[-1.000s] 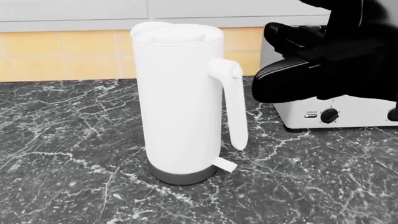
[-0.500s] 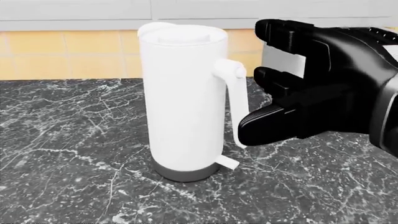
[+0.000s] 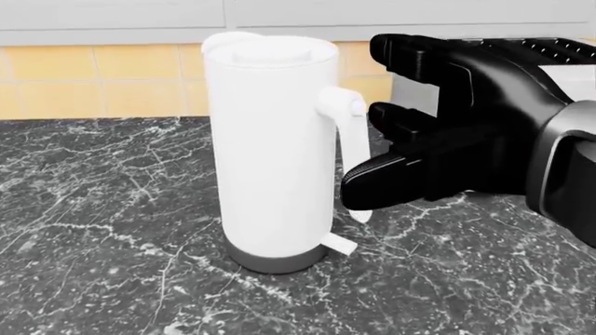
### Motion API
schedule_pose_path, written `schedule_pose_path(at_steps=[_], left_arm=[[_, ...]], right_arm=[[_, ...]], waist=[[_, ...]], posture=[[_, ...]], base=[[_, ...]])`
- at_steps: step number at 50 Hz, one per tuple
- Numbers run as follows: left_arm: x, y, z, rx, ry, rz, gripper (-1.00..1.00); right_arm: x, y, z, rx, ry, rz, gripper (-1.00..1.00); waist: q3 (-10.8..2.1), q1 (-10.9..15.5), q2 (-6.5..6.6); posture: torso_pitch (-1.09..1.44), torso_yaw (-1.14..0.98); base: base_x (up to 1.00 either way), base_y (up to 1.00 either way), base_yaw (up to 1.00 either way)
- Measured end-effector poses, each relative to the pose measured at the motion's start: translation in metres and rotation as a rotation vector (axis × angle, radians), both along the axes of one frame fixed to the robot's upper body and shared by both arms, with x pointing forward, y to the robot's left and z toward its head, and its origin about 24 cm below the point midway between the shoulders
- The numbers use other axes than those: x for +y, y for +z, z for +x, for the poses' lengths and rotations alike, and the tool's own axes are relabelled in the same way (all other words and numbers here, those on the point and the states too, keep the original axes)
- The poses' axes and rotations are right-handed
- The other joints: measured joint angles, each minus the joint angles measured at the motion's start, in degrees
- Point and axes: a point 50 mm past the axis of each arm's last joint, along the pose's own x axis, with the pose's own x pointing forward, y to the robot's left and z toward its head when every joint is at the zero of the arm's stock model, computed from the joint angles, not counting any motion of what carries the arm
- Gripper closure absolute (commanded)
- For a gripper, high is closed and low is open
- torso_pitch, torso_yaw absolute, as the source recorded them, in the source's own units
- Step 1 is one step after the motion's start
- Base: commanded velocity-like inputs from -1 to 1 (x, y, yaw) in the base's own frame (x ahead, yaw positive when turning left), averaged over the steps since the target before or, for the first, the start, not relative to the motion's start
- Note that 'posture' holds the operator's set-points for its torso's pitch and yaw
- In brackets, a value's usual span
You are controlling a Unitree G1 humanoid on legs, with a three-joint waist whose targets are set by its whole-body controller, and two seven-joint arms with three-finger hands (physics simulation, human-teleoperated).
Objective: Press the button to open the lid of the electric kettle.
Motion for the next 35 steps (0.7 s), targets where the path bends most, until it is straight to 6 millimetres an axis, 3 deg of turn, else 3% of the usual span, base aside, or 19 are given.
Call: schedule_pose_path(at_steps=[19, 35], left_arm=[[-0.0007, -0.0001, 0.0008, -0.003, -0.005, -0.009, -1.00], [-0.0005, -0.0007, 0.0007, -0.002, -0.009, -0.012, -1.00]], right_arm=[[0.0054, 0.0026, 0.0076, -0.005, 0.011, 0.003, -1.00], [0.0056, 0.0061, -0.0010, -0.023, 0.015, -0.005, -1.00]], waist=[[-0.14, -0.2, 0.20], [-0.04, -0.1, 0.23]], posture=[[-0.51, 0.00], [-0.51, 0.00]], base=[[0.00, 0.00, 0.00], [0.00, 0.00, 0.00]])
